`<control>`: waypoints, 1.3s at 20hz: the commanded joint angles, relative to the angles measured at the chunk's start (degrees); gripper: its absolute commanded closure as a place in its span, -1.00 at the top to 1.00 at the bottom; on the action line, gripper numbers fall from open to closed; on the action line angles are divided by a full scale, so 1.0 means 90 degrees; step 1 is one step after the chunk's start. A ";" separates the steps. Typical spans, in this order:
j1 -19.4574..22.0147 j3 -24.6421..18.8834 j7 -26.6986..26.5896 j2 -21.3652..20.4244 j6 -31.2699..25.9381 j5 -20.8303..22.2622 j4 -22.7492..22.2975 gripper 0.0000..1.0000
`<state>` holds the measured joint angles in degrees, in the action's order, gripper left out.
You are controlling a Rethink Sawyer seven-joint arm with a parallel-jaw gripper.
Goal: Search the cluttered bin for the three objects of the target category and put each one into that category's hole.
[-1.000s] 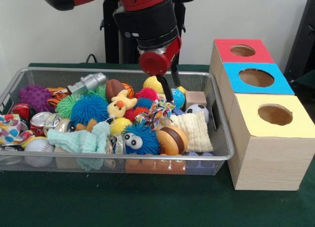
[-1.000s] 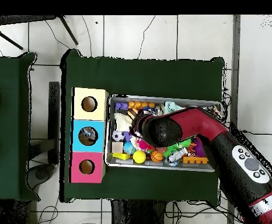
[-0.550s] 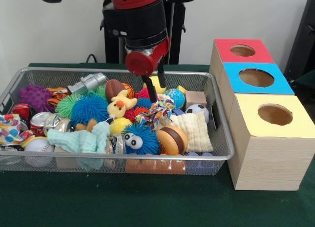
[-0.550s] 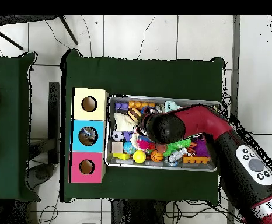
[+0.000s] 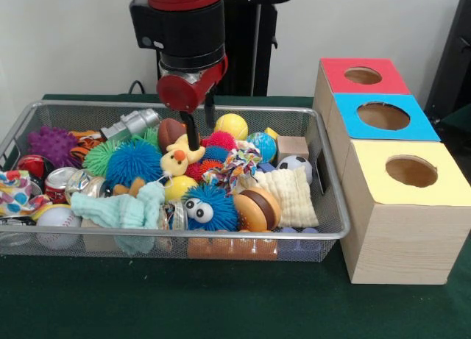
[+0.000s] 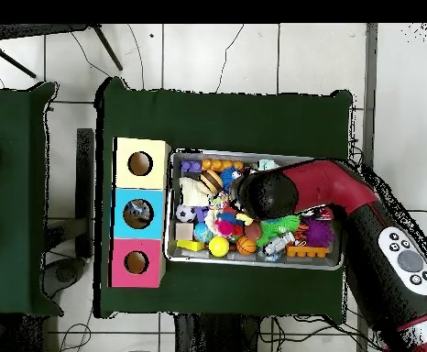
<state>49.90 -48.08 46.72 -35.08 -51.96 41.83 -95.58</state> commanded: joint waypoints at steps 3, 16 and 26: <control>0.0178 0.0556 -0.1182 -0.0004 -0.0671 0.0544 0.0777 1.00; 0.0424 0.0241 -0.2177 0.0527 -0.0351 0.0891 0.1284 1.00; 0.0429 0.0261 -0.2155 0.0664 -0.0234 0.1213 0.1402 1.00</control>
<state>53.28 -47.27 46.72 -32.27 -52.25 48.51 -86.00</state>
